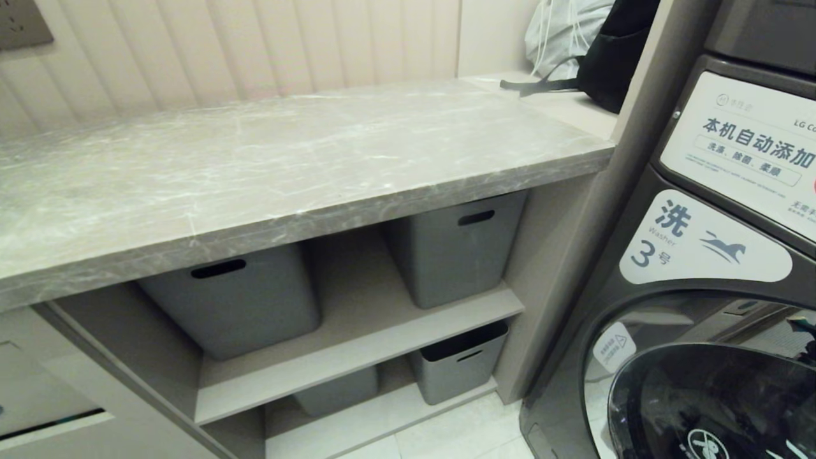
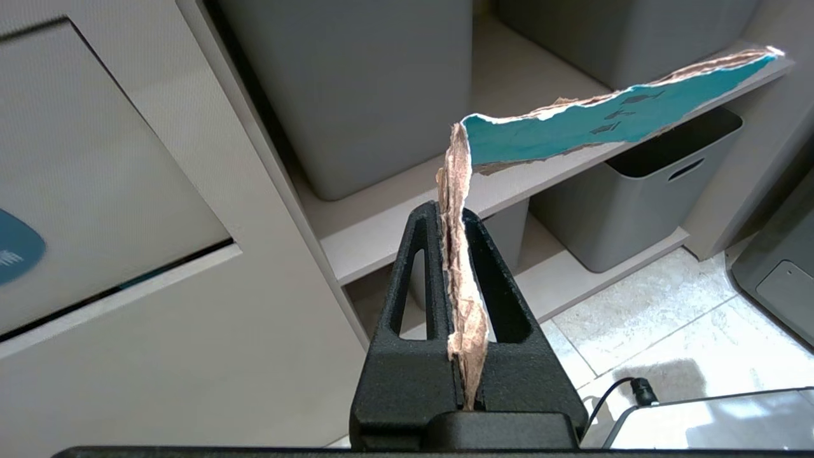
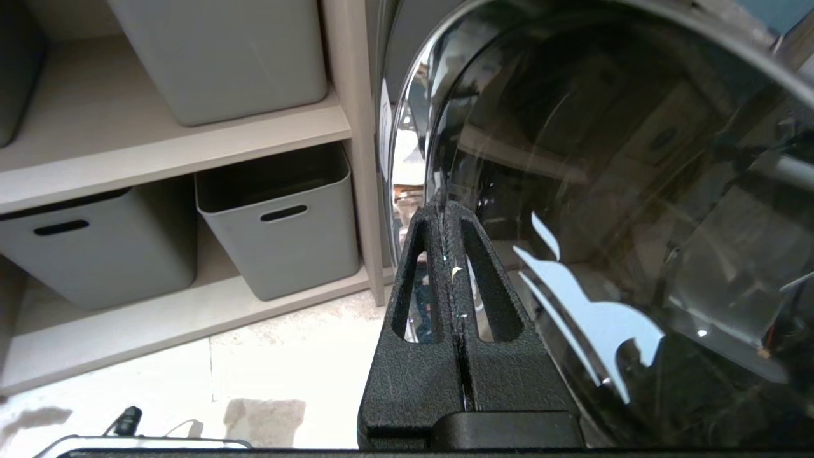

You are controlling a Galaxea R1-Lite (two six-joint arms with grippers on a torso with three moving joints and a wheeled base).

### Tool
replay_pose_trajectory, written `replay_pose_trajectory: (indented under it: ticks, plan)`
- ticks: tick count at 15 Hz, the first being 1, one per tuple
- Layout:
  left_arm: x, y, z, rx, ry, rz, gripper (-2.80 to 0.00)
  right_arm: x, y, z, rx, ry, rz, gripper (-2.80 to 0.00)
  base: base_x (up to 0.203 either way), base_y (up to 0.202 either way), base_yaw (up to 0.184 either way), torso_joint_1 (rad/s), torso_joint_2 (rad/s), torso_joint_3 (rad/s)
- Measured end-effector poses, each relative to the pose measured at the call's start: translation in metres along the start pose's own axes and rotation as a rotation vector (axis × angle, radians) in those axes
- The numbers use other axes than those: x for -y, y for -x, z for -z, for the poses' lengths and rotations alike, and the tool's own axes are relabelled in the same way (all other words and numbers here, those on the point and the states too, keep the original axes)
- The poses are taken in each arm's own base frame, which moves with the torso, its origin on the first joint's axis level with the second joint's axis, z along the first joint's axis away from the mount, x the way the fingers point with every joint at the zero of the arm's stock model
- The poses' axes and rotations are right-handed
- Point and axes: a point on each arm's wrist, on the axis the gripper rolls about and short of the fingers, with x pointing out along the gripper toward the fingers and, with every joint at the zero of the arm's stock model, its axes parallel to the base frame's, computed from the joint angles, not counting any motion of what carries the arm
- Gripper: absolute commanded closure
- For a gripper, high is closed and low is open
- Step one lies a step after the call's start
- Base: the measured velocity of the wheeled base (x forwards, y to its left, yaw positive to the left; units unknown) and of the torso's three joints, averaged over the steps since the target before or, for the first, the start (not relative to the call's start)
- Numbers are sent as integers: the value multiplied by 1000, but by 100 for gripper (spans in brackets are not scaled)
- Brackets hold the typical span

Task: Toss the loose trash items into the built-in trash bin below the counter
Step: Put the garbage in the trash can

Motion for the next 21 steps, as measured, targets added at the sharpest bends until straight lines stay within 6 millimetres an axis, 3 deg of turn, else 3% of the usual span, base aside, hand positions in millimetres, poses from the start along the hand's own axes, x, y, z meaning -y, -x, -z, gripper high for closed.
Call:
replay_pose_trajectory:
  ticks: [17, 21]
  plan:
    - [0, 0, 0, -1, 8, -5, 0, 0, 0, 0, 1, 7, 1, 0, 0, 0, 0, -1, 3, 1]
    - [0, 0, 0, -1, 8, -5, 0, 0, 0, 0, 1, 8, 1, 0, -1, -6, 147, 0, 1, 5]
